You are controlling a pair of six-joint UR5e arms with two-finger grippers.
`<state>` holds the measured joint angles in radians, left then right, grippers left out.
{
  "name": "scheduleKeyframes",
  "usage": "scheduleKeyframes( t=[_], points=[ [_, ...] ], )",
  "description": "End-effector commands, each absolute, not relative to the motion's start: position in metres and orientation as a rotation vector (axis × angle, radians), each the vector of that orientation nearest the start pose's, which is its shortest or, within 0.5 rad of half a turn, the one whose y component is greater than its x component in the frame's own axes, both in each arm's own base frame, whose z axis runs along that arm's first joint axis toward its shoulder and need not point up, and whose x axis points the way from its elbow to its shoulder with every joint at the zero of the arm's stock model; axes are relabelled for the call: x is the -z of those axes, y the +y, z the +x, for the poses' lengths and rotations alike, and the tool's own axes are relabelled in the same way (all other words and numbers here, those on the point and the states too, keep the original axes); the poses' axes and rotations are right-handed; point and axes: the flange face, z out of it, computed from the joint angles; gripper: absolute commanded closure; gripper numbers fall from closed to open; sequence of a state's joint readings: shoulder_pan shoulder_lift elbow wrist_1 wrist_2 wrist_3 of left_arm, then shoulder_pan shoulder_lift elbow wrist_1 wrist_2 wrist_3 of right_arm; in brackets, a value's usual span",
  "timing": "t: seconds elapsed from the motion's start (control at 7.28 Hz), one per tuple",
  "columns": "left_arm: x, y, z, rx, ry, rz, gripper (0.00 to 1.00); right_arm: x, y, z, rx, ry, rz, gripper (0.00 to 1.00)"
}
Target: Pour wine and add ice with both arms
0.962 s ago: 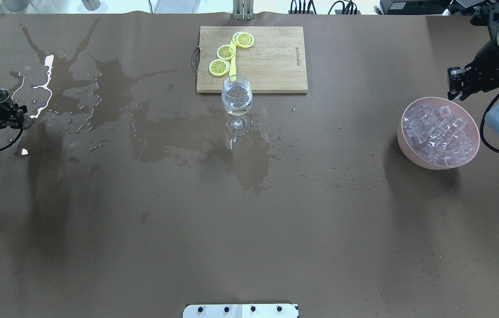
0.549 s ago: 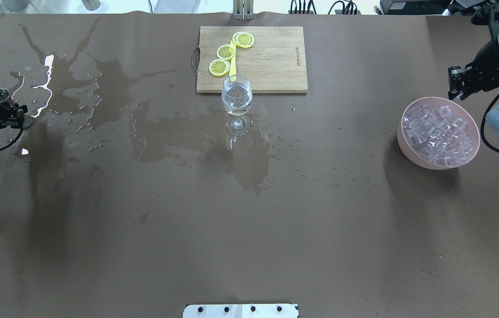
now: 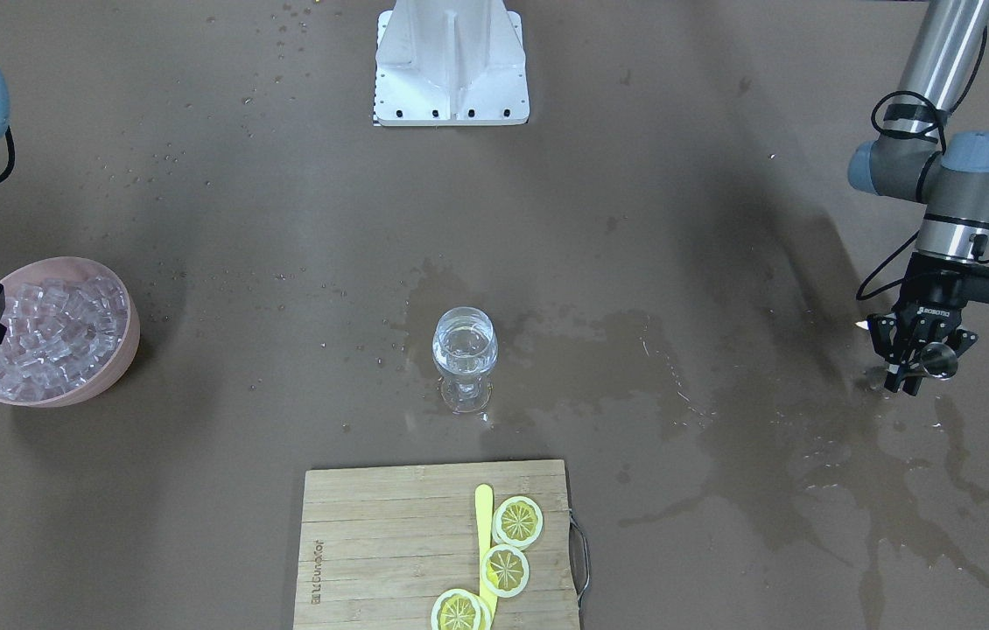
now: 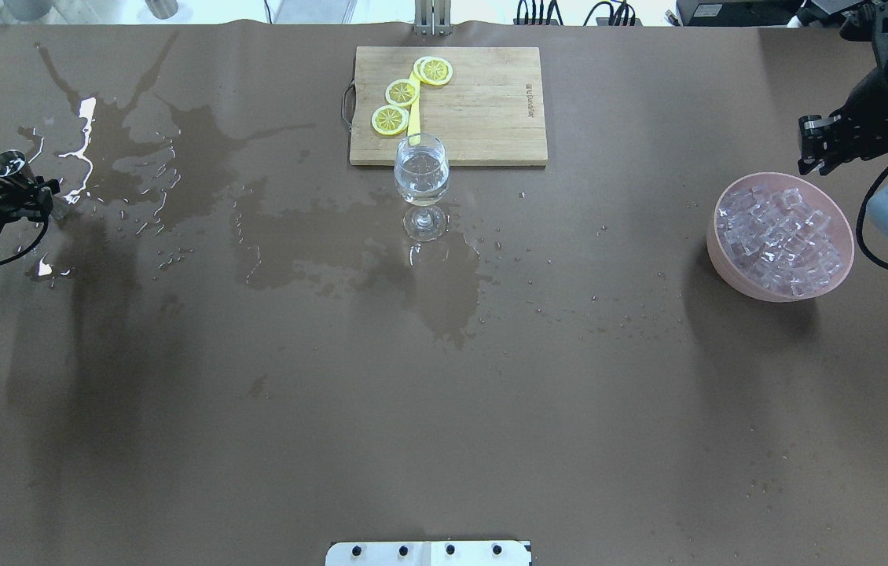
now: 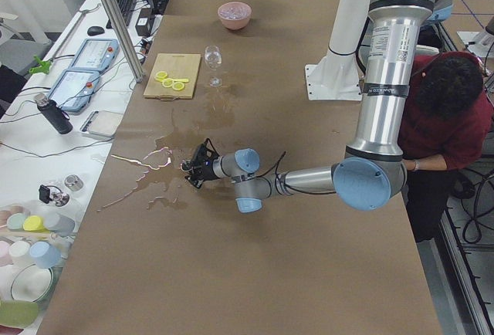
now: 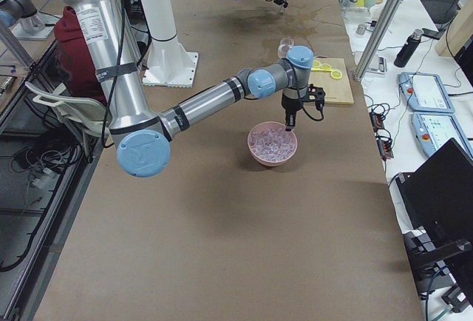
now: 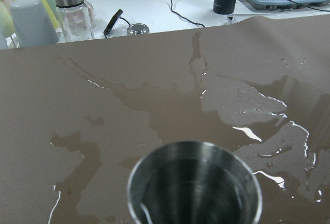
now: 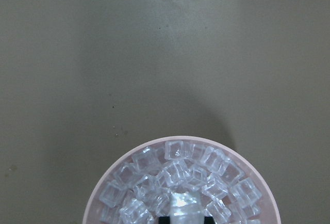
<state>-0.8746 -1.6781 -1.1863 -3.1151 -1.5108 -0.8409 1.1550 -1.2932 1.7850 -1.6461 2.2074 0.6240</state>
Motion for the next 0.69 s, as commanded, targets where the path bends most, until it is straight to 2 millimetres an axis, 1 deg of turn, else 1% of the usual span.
scheduleKeyframes(
  t=[0.0, 0.27, 0.41, 0.55],
  points=[
    [-0.576, -0.536, 0.265, 0.166, 0.905, 1.007, 1.0, -0.418, -0.567, -0.163, -0.069, -0.744, 0.045, 0.94],
    [-0.531, -0.559, 0.283, 0.173, 0.947, 1.047, 1.0, -0.42, -0.569, -0.157, -0.08, -0.742, 0.046, 0.94],
    [-0.501, -0.563, 0.287, 0.173, 0.961, 1.06, 1.0, -0.419, -0.57, -0.152, -0.086, -0.745, 0.049, 0.94],
    [-0.473, -0.562, 0.287, 0.171, 0.965, 1.063, 1.0, -0.418, -0.571, -0.149, -0.092, -0.758, 0.043, 0.94]
  ],
)
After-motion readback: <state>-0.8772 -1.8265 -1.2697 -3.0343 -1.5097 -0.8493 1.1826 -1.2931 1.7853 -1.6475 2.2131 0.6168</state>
